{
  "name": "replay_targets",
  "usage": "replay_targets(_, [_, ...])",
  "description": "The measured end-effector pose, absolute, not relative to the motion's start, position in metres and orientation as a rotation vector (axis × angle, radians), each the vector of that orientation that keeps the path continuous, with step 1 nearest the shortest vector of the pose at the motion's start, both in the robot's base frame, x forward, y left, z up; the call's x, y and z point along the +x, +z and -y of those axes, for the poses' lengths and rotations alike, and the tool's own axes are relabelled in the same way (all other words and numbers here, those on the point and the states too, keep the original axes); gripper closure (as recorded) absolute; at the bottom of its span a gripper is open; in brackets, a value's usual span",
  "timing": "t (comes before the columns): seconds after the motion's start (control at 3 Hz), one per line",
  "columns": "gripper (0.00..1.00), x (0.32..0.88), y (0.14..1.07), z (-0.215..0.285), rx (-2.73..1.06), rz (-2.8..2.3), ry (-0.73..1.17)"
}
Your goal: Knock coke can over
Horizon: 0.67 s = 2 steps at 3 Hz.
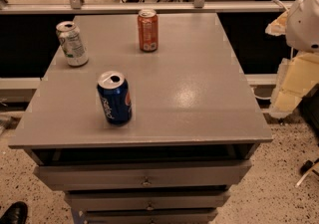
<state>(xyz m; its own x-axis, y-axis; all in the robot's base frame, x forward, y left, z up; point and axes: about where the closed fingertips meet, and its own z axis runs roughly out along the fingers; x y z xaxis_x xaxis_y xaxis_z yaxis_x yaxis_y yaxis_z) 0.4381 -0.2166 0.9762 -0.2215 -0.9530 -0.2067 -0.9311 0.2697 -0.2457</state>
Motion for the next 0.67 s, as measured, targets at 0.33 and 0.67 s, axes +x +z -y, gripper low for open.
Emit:
replay_targets(0.33, [0.00,0.438,0.977,0.216,-1.722,-2.227,-0.102])
replay_targets(0.67, [0.00,0.456,0.968,0.206,-1.694,-2.171,-0.112])
